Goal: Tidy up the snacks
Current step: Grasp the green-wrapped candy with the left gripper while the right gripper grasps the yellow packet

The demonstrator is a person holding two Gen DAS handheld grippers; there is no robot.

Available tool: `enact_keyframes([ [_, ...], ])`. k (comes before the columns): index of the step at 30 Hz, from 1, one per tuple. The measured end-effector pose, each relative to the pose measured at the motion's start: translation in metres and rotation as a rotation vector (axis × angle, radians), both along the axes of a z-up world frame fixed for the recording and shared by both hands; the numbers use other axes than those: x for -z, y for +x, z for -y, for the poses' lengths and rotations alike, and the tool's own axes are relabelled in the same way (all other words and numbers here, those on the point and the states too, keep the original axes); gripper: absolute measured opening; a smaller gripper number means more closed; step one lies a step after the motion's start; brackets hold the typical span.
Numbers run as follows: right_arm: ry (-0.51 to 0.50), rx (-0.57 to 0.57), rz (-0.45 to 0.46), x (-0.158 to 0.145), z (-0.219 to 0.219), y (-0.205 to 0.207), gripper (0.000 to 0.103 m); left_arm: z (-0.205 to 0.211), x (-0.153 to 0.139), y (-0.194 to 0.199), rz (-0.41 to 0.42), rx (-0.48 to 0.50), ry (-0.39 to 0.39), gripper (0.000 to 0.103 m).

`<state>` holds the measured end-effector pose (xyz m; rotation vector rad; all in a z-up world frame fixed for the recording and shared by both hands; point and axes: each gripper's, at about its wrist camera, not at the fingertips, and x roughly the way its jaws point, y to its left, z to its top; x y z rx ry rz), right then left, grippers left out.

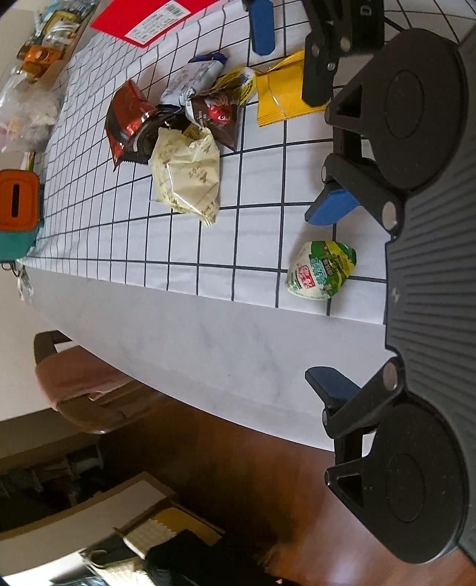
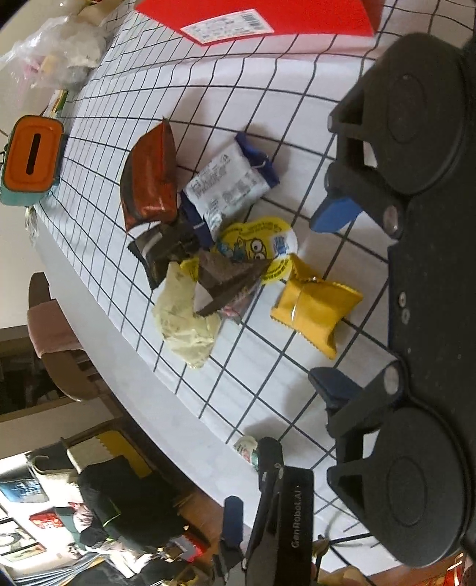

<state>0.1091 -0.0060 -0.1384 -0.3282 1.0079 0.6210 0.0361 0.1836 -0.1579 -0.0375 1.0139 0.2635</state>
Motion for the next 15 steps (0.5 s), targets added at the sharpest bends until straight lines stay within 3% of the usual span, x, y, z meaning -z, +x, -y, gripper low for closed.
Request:
enact_keyframes([
  [6, -0.016, -0.011, -0.008, 0.0061, -0.0085, 0.001, 0.066, -0.0005, 0.0038, 0.0041, -0.017, 0.006, -0.015, 0.061],
  [12, -0.015, -0.006, -0.011, 0.0086, -0.0088, 0.0016, 0.052, -0.0052, 0.0043, 0.0046, -0.023, -0.005, -0.059, 0.047],
  [15, -0.006, -0.006, -0.012, 0.0077, -0.0075, 0.0018, 0.04, -0.0033, 0.004, 0.005, -0.019, 0.005, -0.07, 0.034],
])
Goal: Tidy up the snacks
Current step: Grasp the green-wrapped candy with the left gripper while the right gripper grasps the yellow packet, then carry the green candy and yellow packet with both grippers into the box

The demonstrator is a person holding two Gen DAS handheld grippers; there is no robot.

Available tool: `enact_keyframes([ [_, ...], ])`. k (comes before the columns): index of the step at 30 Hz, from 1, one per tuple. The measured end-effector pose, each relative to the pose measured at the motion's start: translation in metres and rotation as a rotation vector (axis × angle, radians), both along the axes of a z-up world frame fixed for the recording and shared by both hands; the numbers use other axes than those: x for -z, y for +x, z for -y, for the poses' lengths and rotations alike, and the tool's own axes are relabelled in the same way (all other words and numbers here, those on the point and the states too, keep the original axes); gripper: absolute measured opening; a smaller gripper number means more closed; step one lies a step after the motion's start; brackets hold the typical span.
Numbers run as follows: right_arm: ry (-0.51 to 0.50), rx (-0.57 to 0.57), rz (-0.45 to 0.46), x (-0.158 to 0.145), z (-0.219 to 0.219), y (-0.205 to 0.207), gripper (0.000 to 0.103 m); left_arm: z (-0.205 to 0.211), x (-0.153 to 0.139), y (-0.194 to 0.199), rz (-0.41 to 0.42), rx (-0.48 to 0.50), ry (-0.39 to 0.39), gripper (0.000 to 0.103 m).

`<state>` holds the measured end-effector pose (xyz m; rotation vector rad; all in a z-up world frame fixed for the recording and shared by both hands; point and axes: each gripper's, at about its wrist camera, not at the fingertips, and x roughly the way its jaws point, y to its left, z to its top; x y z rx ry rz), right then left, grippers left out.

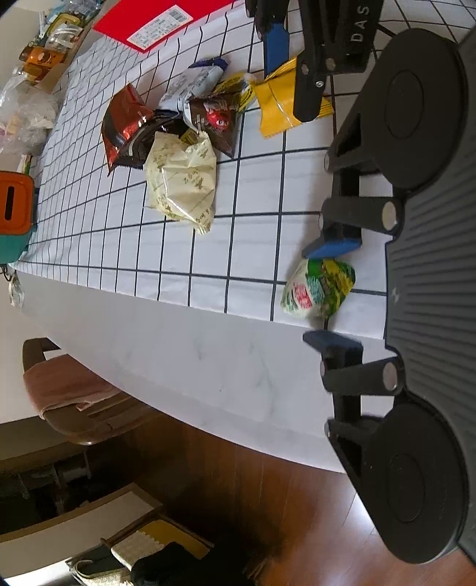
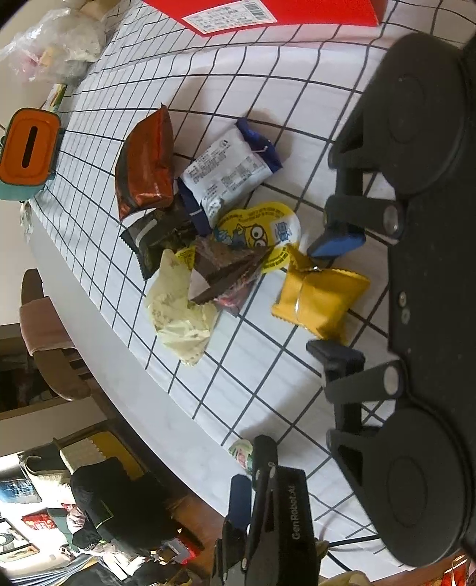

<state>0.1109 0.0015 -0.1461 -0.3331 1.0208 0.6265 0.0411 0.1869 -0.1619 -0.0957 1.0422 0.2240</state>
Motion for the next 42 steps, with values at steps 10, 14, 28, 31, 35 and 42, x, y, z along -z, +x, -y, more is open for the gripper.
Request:
enact_keyframes([
  [10, 0.037, 0.003, 0.005, -0.005, 0.008, -0.002, 0.031, 0.001, 0.0, -0.003, 0.0, 0.01, -0.014, 0.034],
  [14, 0.048, 0.005, 0.003, -0.008, 0.012, -0.005, 0.03, 0.002, -0.001, -0.005, -0.006, 0.005, -0.018, 0.034],
  [28, 0.126, 0.043, 0.003, -0.036, 0.043, -0.012, 0.03, 0.02, -0.021, -0.01, -0.004, 0.026, -0.032, 0.034],
  [31, 0.149, 0.06, 0.013, -0.046, 0.052, -0.012, 0.03, 0.03, -0.032, -0.008, 0.008, 0.044, -0.028, 0.034],
  [35, 0.169, 0.078, 0.026, -0.06, 0.067, -0.012, 0.03, 0.046, -0.044, -0.003, 0.015, 0.069, -0.021, 0.034],
  [42, 0.2, 0.106, 0.051, -0.085, 0.104, -0.012, 0.03, 0.083, -0.071, 0.004, 0.053, 0.142, -0.003, 0.034],
])
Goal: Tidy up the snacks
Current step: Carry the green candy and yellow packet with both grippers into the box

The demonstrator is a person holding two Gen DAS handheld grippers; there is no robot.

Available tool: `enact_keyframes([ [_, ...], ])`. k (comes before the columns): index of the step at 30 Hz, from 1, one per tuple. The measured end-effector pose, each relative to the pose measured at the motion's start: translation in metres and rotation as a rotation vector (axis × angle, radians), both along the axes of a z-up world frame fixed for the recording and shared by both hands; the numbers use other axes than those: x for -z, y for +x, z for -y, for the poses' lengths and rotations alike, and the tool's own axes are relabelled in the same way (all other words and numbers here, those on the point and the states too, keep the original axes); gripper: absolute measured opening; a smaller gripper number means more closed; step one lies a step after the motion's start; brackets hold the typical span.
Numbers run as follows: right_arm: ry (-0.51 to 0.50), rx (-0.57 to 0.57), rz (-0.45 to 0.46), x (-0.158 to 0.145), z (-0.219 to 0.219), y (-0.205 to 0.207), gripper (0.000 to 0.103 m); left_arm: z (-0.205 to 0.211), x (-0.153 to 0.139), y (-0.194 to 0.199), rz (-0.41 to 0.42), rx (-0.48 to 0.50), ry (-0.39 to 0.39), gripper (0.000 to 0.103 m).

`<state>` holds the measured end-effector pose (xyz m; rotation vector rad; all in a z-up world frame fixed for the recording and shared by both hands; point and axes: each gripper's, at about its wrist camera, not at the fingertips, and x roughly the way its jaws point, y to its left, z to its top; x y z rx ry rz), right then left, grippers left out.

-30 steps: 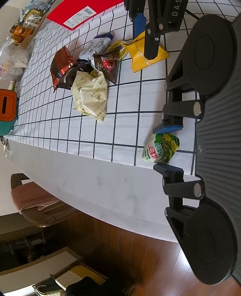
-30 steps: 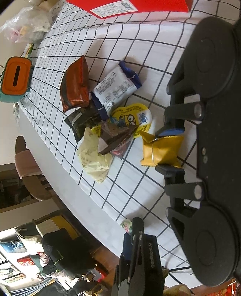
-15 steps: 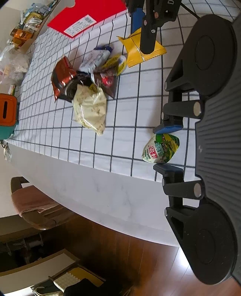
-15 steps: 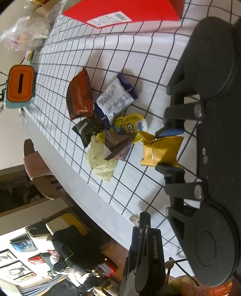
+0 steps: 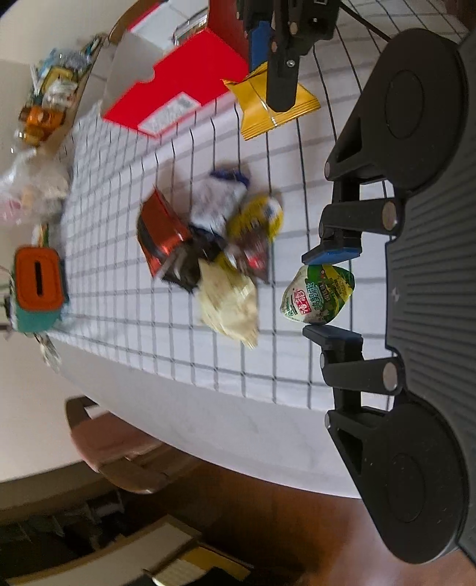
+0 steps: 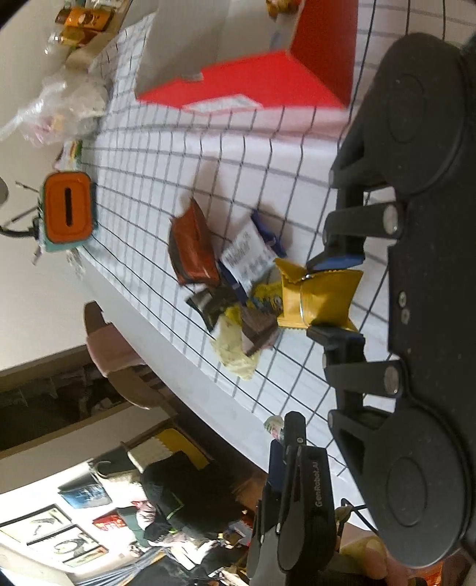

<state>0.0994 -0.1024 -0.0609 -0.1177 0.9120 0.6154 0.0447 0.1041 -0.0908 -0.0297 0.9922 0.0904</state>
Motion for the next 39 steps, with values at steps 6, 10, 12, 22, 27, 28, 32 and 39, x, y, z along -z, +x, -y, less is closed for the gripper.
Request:
enact_keyframes([
  [6, 0.025, 0.037, 0.017, -0.02, 0.037, 0.004, 0.03, 0.037, -0.021, 0.008, 0.023, 0.072, 0.019, 0.034],
  [10, 0.029, 0.062, 0.036, -0.032, 0.063, 0.009, 0.03, 0.064, -0.033, 0.015, 0.044, 0.117, 0.019, 0.034],
  [12, 0.029, 0.074, 0.046, -0.037, 0.075, 0.011, 0.03, 0.079, -0.039, 0.02, 0.056, 0.142, 0.02, 0.034],
  [22, 0.011, 0.149, 0.102, -0.058, 0.143, 0.031, 0.03, 0.153, -0.056, 0.047, 0.094, 0.234, 0.031, 0.034],
  [27, 0.016, 0.198, 0.111, -0.059, 0.176, 0.044, 0.03, 0.189, -0.057, 0.064, 0.09, 0.267, 0.04, 0.034],
  [28, 0.017, 0.207, 0.11, -0.058, 0.182, 0.047, 0.03, 0.195, -0.057, 0.067, 0.087, 0.27, 0.035, 0.034],
  [32, 0.01, 0.238, 0.108, -0.056, 0.205, 0.061, 0.03, 0.218, -0.056, 0.085, 0.075, 0.275, 0.016, 0.034],
  [39, -0.031, 0.262, 0.103, -0.046, 0.235, 0.086, 0.03, 0.258, -0.048, 0.116, 0.058, 0.303, 0.026, 0.034],
])
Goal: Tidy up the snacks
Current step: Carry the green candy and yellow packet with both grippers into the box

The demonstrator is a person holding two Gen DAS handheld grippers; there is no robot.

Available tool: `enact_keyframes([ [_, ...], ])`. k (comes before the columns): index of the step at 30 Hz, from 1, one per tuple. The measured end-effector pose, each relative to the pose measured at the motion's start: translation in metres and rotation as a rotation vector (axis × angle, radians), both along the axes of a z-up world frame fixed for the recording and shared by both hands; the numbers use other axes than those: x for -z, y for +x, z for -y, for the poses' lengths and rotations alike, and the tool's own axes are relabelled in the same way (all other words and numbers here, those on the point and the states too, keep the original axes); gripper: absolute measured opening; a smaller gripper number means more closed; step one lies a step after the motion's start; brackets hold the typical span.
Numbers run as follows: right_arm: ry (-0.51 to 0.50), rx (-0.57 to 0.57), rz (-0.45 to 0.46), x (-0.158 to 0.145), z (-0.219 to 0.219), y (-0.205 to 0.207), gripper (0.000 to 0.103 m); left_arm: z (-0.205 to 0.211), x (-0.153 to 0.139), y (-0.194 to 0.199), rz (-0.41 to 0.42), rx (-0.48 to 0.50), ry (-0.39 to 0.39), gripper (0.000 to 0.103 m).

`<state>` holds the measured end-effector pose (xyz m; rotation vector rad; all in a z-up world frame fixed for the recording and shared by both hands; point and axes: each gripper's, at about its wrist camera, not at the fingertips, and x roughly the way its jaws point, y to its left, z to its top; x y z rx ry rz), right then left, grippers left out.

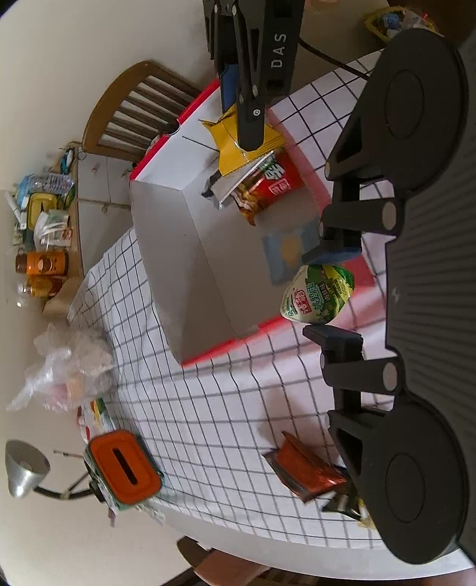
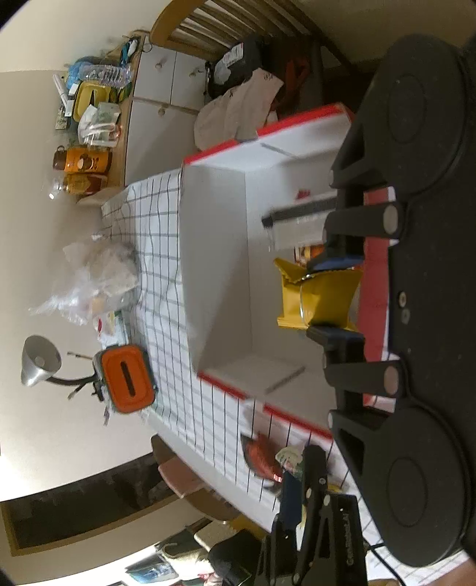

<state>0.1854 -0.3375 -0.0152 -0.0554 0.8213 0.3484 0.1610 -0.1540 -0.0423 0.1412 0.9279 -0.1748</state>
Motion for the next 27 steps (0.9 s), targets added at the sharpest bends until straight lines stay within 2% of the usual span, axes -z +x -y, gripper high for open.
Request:
enact_keyframes([
  [12, -0.055, 0.02, -0.053, 0.03, 0.024, 0.043, 0.03, 0.053, 0.025, 0.052, -0.028, 0.023, 0.065, 0.034],
  [27, -0.071, -0.025, -0.121, 0.049, 0.022, 0.064, 0.03, 0.071, 0.061, 0.076, -0.14, 0.04, 0.135, 0.035],
])
